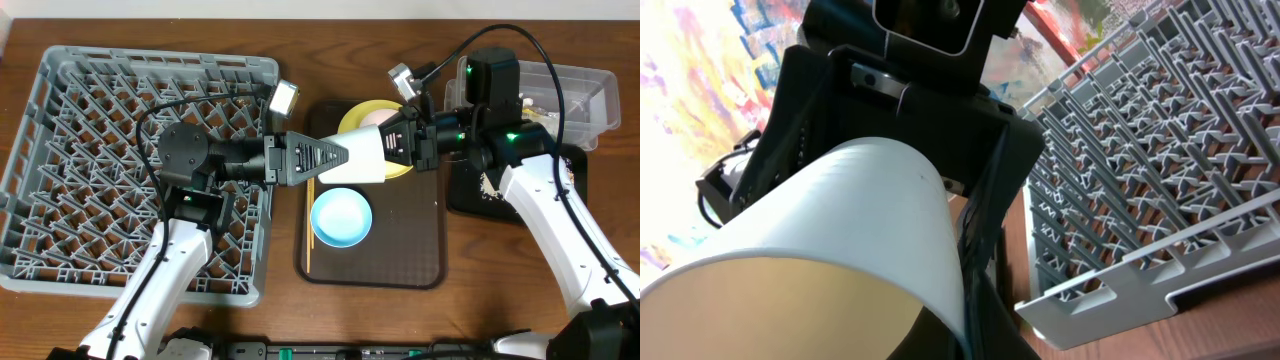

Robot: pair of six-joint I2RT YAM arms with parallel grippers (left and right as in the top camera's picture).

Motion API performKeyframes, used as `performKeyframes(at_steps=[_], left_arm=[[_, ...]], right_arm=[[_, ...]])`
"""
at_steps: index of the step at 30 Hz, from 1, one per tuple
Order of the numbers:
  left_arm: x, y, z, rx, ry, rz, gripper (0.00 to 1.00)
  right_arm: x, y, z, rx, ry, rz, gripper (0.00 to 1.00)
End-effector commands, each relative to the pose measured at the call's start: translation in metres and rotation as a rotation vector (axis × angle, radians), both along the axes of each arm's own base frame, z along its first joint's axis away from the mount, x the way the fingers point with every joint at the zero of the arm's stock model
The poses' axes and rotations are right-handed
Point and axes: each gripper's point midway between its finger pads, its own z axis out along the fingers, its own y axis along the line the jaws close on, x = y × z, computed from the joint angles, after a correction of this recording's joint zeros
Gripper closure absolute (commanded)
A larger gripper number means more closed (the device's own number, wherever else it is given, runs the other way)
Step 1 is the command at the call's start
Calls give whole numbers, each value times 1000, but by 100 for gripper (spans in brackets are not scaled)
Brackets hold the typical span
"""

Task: Sort waste into correct bins and load items into the dishwasher
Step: 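Hand white cup from right gripper to left gripper above tray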

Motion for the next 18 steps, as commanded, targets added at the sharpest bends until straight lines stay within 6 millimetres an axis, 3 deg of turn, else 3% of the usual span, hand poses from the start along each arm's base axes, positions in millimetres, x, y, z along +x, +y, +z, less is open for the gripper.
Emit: performKeyframes(at_steps=[1, 13, 18], left_arm=[[-6, -4, 3, -3, -40, -20, 18], [-4, -6, 4, -9, -64, -5, 19], [-4, -6, 4, -9, -64, -4, 32]], right_arm=[[0, 4, 0, -10, 12, 0, 99], [-1, 10, -3, -26, 8, -5, 99], [-1, 10, -3, -26, 8, -5, 99]])
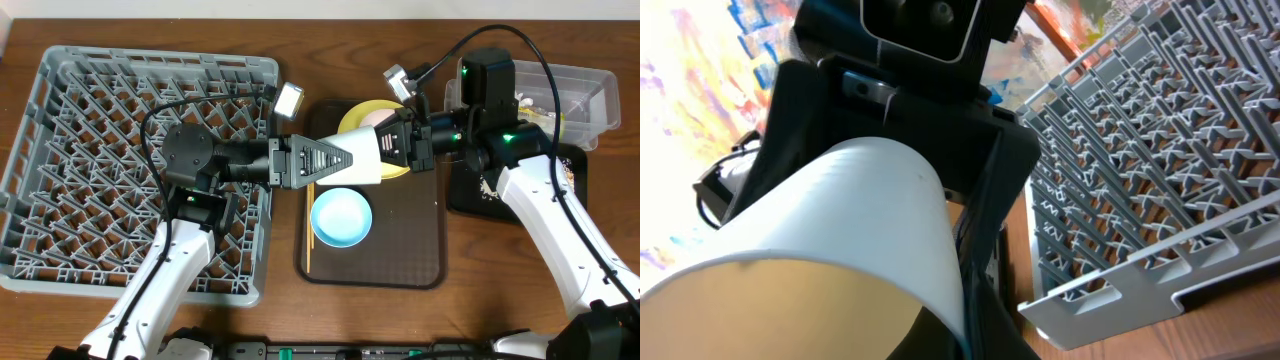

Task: Sort waste into correct bins and load items into the dishwasher
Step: 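Hand white cup from right gripper to left gripper above tray, then carry cup with left gripper and lower it into dish rack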

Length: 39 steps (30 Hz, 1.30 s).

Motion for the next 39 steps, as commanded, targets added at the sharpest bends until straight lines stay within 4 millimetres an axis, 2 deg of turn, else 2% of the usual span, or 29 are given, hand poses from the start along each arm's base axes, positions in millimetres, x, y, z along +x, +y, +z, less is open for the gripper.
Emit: performKeyframes(at_steps=[1, 8, 11, 13, 15, 18, 20, 22, 26, 35, 39], left_arm=[[-2, -1, 5, -10, -47, 6, 35], [-2, -1, 5, -10, -63, 7, 44], [-2, -1, 5, -11, -100, 10, 54], [-1, -1, 4, -11, -130, 12, 57], [0, -2, 3, -9, -163, 15, 58], [6, -2, -7, 12, -178, 37, 68], [14, 0, -19, 40, -159, 71, 77], [25, 5, -35, 81, -112, 125, 81], [43, 27, -54, 136, -94, 213, 87], [82, 97, -57, 160, -111, 433, 91], [94, 132, -60, 178, -117, 534, 94]], right_arm=[[1, 4, -2, -15, -3, -10, 99], [1, 4, -2, -15, -2, -10, 98], [1, 4, -2, -15, -2, -10, 91], [1, 3, -1, -11, -1, -6, 83], [1, 2, 0, -6, 2, -3, 80], [1, -2, 1, 1, 9, -3, 79], [3, -6, 1, 3, 14, -12, 77], [6, -12, 2, 11, 23, -18, 76], [13, -26, -1, 3, 70, -61, 74], [32, -56, -14, -38, 132, -190, 69], [42, -65, -35, -127, 160, -283, 68]])
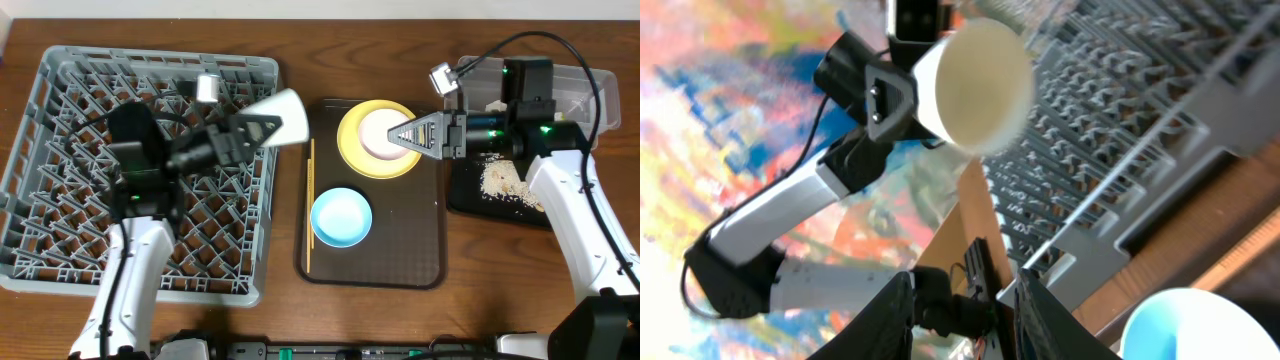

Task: Sort waste into correct bins and load items into the dishwasher
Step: 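Carry cup with left gripper and lower it into dish rack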

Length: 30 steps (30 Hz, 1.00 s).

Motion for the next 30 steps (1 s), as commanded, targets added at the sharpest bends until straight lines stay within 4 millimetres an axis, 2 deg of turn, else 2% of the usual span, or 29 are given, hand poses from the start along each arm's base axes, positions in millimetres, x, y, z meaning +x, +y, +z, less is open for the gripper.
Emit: performKeyframes(at_steps=[1, 4, 7, 13, 16, 21, 26, 30], left_arm=[[10, 30, -4, 36, -43, 92, 94], [20, 60, -11, 55, -23, 201, 94], [30, 90, -19, 84, -4, 321, 94], [42, 143, -52, 217, 93, 569, 94], [40, 161, -69, 329, 170, 646, 94], [28, 192, -71, 568, 286, 747, 94], [-2, 232, -64, 791, 468, 906, 94], [-30, 247, -81, 916, 605, 938, 94]], right_arm=[[9, -10, -13, -103, -40, -79, 68], [15, -22, -48, -284, 23, -170, 68], [9, -36, -76, -436, 68, -204, 68], [-2, -46, -94, -544, 94, -193, 66], [-5, -51, -100, -588, 109, -198, 65], [-8, -67, -116, -711, 116, -216, 65], [-13, -100, -139, -937, 151, -269, 64], [-16, -117, -148, -1045, 166, -289, 62]])
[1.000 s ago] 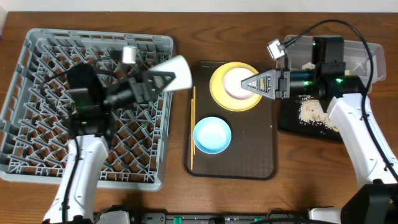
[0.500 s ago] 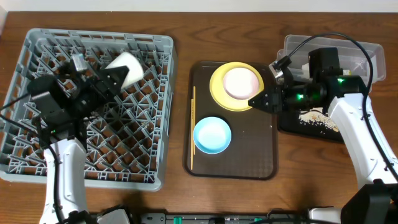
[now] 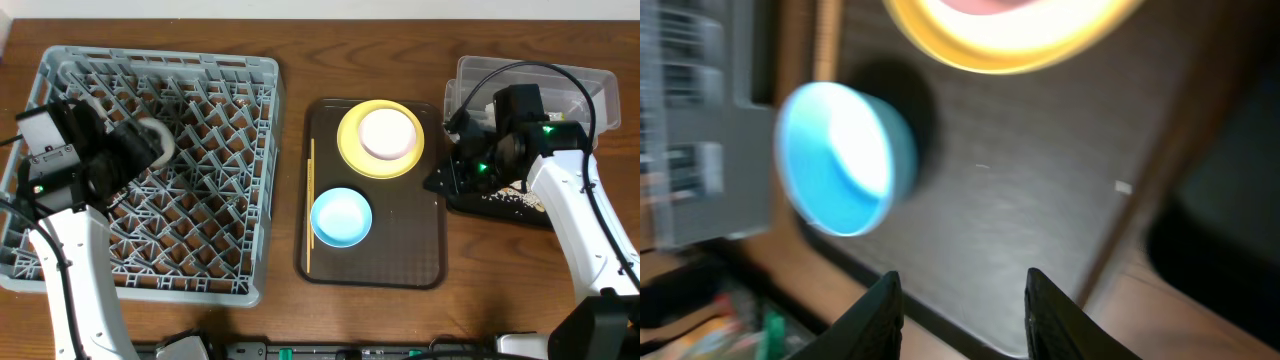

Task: Sort waste into correct bins and load items into the dishwasher
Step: 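Carry cup with left gripper and lower it into dish rack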

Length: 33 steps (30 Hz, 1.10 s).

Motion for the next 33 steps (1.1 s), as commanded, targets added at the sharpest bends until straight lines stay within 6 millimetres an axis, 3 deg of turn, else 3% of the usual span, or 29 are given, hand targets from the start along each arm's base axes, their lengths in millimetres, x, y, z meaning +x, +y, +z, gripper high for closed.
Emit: performKeyframes(at_steps=[1, 9, 16, 24, 28, 33], left_arm=[[-23, 32, -14, 173, 143, 89, 94], [-47, 21, -56, 131, 376, 55, 94], [-50, -3, -79, 74, 481, -25, 94], [-54, -14, -104, 48, 589, -72, 94], [-56, -15, -115, 34, 632, -78, 70], [-56, -15, -117, 32, 639, -80, 70]], right_arm=[[4, -26, -4, -141, -33, -20, 62], [4, -26, -4, -141, -33, -20, 61], [4, -26, -4, -141, -30, -19, 61], [3, -27, -4, -145, -28, -20, 61], [4, -27, -4, -144, -29, -20, 61], [2, -27, -4, -145, -24, -19, 61]])
